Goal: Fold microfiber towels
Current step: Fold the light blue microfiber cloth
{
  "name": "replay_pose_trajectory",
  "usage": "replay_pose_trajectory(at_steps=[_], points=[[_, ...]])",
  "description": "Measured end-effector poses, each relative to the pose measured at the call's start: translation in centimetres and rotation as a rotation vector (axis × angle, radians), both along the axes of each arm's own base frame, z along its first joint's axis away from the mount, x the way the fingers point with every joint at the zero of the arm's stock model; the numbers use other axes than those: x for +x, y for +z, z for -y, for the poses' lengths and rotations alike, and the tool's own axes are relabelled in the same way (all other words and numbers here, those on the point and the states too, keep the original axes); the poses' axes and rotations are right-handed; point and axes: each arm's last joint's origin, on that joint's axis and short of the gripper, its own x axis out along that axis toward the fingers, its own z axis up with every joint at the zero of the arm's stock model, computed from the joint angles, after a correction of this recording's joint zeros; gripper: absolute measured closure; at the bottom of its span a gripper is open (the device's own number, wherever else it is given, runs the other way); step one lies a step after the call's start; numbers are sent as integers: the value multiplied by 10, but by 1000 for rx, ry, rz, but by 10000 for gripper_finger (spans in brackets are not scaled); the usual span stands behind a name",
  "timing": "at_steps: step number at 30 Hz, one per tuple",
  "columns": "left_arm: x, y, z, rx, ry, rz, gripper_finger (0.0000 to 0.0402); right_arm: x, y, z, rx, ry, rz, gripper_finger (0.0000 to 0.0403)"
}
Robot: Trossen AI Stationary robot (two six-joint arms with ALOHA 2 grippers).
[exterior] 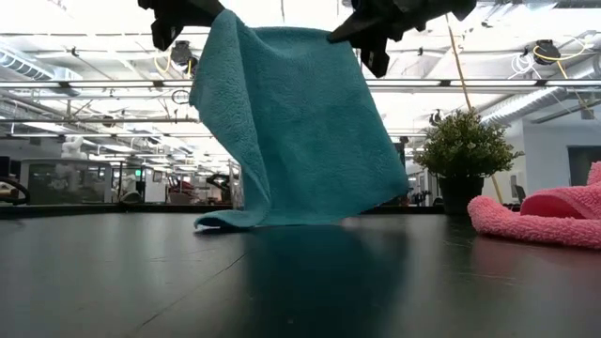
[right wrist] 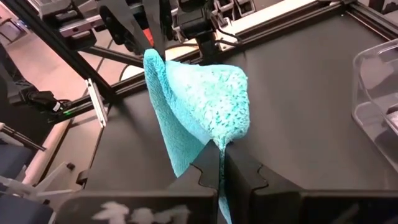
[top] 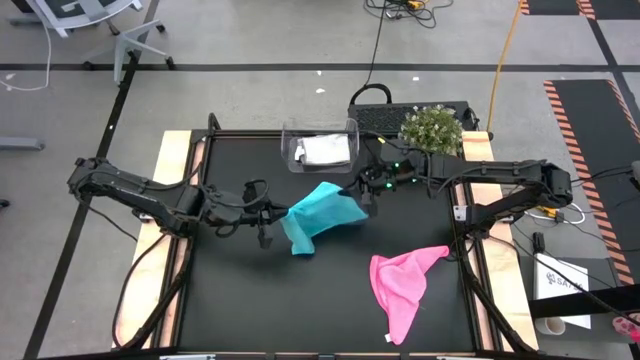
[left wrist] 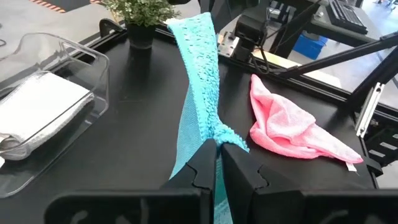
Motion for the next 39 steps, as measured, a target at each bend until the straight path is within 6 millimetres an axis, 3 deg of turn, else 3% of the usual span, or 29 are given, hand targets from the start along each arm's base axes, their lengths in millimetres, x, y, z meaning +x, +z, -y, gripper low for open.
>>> replay_pose_trajectory(at_steps=[9, 15, 30, 35, 39], points=[[0, 0, -1, 63, 21, -7, 382, 0, 0, 0, 16, -28, -4, 403], [-1, -2, 0, 11, -26, -31, 398, 1, 0, -6, 40, -16, -8, 403], [-1, -3, 1, -60, -32, -34, 311, 6, 3, -52, 181, 75, -8, 403], [0, 0, 5, -154, -130, -6, 313, 9, 14, -68, 228, 123, 97, 403], [2, 5, 12, -338, -272, 23, 332, 10, 19, -77, 299, 128, 133, 403]])
